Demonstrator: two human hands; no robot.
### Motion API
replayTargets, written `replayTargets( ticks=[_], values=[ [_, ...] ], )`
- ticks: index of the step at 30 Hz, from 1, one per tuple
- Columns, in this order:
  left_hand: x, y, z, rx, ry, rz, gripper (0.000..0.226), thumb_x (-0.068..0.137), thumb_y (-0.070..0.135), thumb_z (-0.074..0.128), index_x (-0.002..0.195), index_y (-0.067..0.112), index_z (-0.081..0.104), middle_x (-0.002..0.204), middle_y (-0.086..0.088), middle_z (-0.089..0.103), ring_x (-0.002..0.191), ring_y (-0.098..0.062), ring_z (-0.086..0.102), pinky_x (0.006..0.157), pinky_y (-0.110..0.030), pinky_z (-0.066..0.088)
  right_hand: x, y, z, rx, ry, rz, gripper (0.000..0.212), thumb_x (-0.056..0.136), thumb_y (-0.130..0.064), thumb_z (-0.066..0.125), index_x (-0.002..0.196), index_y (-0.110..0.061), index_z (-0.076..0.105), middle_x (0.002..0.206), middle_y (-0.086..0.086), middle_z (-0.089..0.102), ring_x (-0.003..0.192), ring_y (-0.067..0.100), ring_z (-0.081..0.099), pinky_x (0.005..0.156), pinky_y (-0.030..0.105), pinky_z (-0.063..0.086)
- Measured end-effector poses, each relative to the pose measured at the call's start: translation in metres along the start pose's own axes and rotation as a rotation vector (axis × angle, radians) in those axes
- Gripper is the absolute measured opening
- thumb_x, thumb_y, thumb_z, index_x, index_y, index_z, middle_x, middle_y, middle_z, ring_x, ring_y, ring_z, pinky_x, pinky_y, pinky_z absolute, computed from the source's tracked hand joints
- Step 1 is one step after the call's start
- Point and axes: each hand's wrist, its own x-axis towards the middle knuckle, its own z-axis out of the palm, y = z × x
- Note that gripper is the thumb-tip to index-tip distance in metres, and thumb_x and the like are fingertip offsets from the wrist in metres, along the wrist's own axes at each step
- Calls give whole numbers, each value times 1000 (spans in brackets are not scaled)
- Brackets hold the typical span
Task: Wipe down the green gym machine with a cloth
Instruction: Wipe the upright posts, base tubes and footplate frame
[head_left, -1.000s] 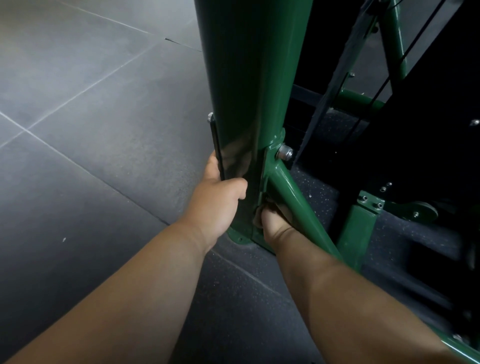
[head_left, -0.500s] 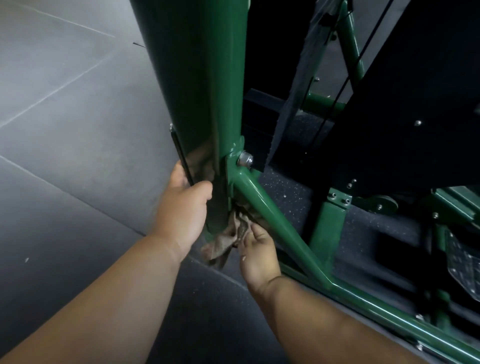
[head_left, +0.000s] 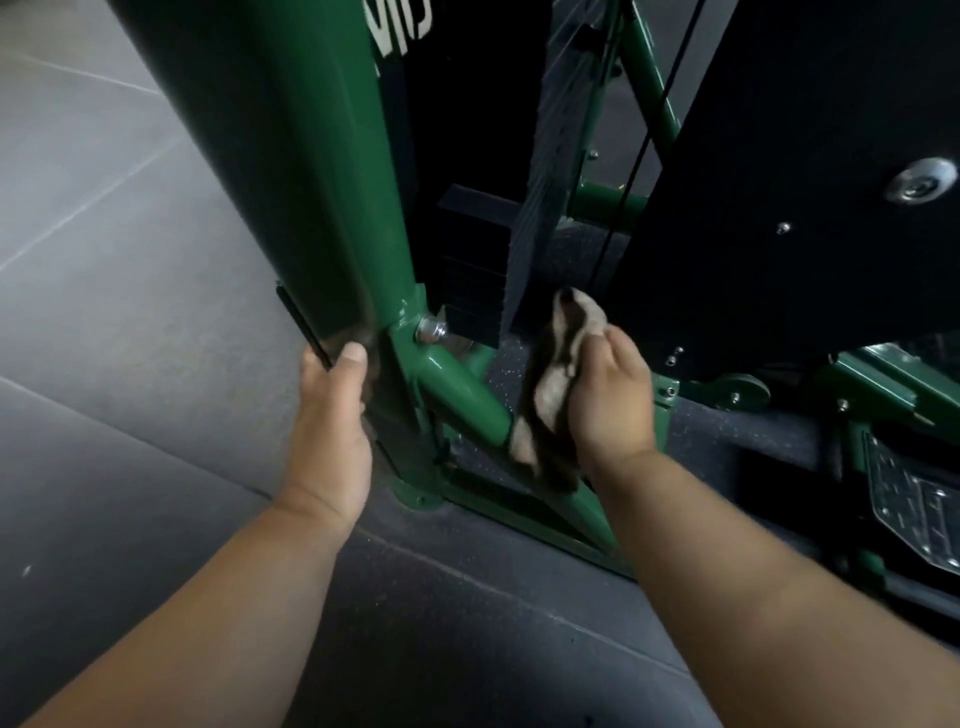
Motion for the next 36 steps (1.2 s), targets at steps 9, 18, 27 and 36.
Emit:
replayTargets(
  ticks=[9, 18, 27, 36],
  values=[
    [1, 0, 0, 82, -50, 140, 71, 98, 64, 41, 156, 22, 41, 122, 40, 64, 116, 16, 59, 101, -19, 50, 59, 35, 87, -391, -851, 217, 23, 105, -10, 58, 124, -6, 70, 85, -17, 74, 76, -3, 67, 88, 24, 49],
    [-4, 1, -2, 85, -87, 87, 69, 96, 74, 36, 154, 38, 40, 128, 44, 59, 125, 10, 56, 103, -14, 47, 55, 49, 87, -430, -992, 503, 22, 104, 1, 51, 86, -6, 61, 54, 5, 66, 47, 16, 64, 63, 31, 54],
    [-6, 1, 4, 101, -67, 66, 70, 91, 68, 27, 155, 38, 34, 113, 55, 57, 113, 23, 56, 90, -8, 50, 60, 27, 86, -671, -1113, -37, 9, 105, -15, 60, 109, -19, 67, 104, -4, 64, 91, 12, 59, 72, 18, 44],
    [-4, 5, -1, 162, -61, -41, 48, 92, 82, 24, 127, 55, 41, 104, 52, 55, 125, -11, 57, 80, -9, 43, 55, 25, 87, -261, -1084, 358, 27, 103, -13, 58, 82, -16, 75, 79, 0, 69, 62, 7, 64, 58, 14, 54]
  ],
)
